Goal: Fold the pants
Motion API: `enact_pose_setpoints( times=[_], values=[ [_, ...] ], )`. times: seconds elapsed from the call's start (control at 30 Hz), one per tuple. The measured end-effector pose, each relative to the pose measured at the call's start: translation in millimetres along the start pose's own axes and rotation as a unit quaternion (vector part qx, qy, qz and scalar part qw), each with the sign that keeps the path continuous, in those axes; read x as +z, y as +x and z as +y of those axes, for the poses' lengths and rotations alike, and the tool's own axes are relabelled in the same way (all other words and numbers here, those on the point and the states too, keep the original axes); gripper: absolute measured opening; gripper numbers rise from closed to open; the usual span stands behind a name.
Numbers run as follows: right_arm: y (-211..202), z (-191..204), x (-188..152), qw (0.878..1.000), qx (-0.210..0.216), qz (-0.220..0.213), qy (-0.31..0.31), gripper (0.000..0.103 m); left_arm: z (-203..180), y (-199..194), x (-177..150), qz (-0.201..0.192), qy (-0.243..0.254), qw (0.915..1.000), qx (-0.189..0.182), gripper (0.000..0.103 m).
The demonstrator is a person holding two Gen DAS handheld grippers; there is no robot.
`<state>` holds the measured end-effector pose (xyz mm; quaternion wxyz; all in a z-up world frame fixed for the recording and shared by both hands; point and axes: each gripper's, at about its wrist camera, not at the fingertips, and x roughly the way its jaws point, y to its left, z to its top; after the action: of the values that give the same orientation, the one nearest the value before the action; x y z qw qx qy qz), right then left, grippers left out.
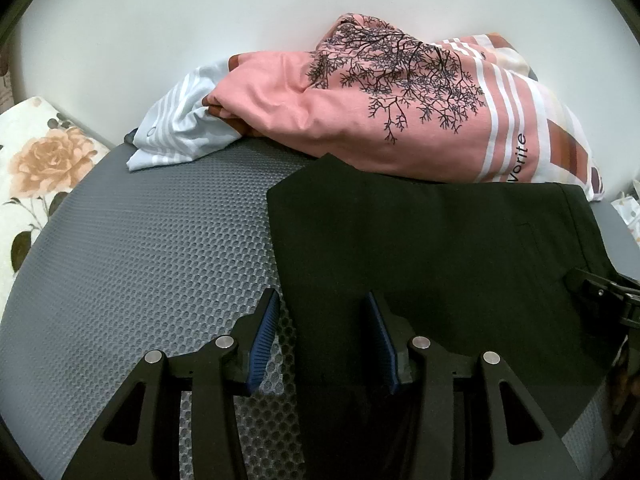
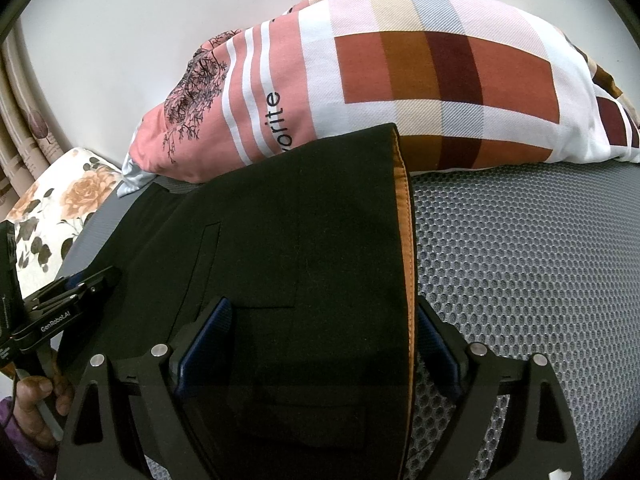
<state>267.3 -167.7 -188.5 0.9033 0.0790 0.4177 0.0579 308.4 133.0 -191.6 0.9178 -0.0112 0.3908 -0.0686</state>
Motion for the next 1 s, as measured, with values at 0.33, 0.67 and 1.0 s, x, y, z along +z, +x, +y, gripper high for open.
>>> enact_pose_setpoints(
  times=[0.33,0.67,1.0],
  values=[
    [0.5,-1.0,0.1,1.0,0.0,0.0,0.0,0.088,0.1,-0.3,0.4,0.0,0.001,1.0,0.0,0.046],
    [1.5,-3.3,0.7,1.0,-0.003,0.001,0.0,0.09,-1.7,-0.5,-0.1,-0.001,0.002,1.0,0.002,0.047],
    [1.0,-3.0,1.3,1.0,-0.005,0.001,-0.001,0.091,0.3,-2.1,0.4,-0.003,0.005,1.0,0.008,0.049]
  ],
)
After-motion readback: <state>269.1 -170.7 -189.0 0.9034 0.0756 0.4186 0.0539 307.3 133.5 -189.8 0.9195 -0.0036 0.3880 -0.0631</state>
